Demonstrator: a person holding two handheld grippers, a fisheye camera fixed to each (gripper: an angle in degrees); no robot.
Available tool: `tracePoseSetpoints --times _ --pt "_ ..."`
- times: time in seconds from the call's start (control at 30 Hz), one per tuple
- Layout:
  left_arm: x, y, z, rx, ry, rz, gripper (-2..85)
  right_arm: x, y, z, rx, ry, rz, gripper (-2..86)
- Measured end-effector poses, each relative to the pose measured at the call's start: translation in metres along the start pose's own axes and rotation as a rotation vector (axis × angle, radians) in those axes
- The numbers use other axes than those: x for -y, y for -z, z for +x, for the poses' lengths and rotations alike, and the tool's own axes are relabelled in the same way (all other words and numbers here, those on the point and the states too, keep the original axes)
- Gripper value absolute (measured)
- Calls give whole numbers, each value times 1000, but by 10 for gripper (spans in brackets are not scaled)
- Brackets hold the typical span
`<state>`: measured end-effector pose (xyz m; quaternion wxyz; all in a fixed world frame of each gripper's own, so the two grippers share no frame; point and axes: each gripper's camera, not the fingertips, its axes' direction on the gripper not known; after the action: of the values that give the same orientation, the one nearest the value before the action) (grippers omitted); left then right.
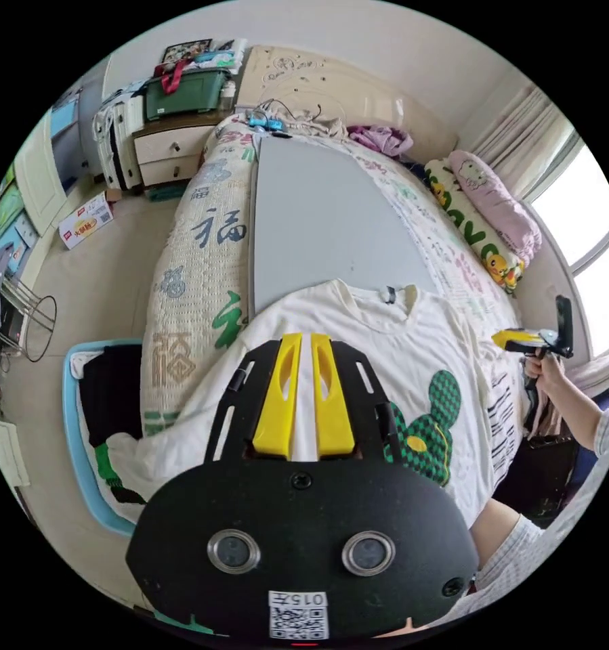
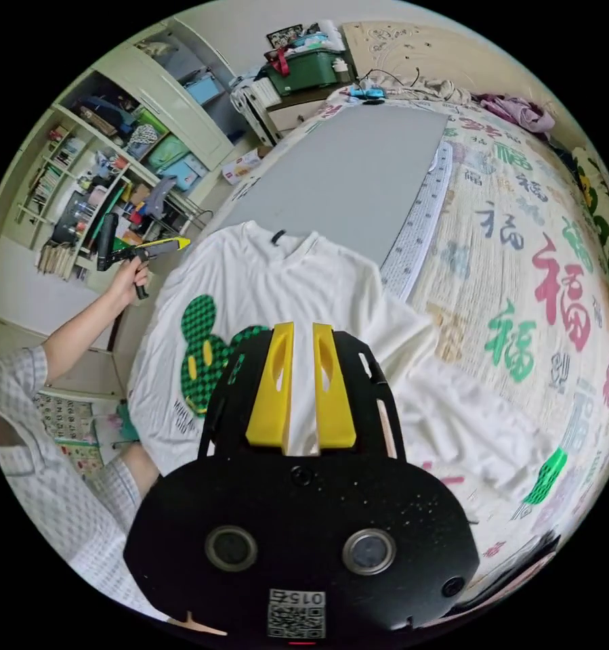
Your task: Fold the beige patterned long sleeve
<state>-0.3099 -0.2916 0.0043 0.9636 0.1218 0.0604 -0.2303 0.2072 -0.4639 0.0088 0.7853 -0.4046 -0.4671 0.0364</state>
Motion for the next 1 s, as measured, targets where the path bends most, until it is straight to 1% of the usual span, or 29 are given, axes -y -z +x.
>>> tracePoseSetpoints --times 0.03,0.07,0.1,0.17,0.2,0.23,0.27,0.3,0.33,0.37,0.47,0.53,0.63,0.7,0.73,0.8,0.87,1.0 --pt "-34 19 -5 -12 29 -34 62 -50 3 -1 0 -59 -41 60" --pt "-71 33 -10 10 57 -94 77 -75 2 0 -6 -89 -72 62" --pt "-90 38 -14 34 81 -131 81 -121 -3 3 -29 -173 -142 67" --pt "-172 49 -34 87 209 -315 98 -182 -14 8 4 -298 -237 79" --pt "-192 49 -39 94 244 -362 99 -214 -22 9 10 -352 -290 87" --pt "-231 49 -49 95 324 -443 102 -239 -29 8 0 -399 -324 94" --pt "-265 47 -57 69 401 -507 105 -249 -33 7 -3 -417 -335 95" --pt "-279 46 -61 49 445 -527 106 -265 -40 7 -9 -456 -349 98" --pt "-302 45 -66 -6 523 -544 108 -271 -44 8 -6 -474 -355 99" --pt "-317 42 -67 -50 556 -540 107 -280 -53 8 -1 -507 -377 102" --pt "-330 41 -62 -16 516 -481 92 -291 -71 7 -3 -565 -396 103" --pt "-332 38 -61 -56 517 -460 89 -290 -73 5 -3 -583 -392 102" --pt "-329 26 -54 -117 455 -527 102 -285 -68 0 -54 -580 -391 89" --pt "-330 18 -45 -127 403 -557 100 -284 -64 -2 -67 -563 -400 79" --pt "-332 10 -40 -123 376 -577 92 -283 -63 -3 -68 -561 -405 76" --pt "-334 0 -35 -112 352 -599 68 -283 -57 -2 9 -569 -417 38" --pt "-336 -8 -32 -142 347 -593 24 -281 -49 -6 -5 -560 -435 20" --pt "-338 -9 -26 -112 339 -582 -1 -278 -20 -25 -64 -490 -472 5"
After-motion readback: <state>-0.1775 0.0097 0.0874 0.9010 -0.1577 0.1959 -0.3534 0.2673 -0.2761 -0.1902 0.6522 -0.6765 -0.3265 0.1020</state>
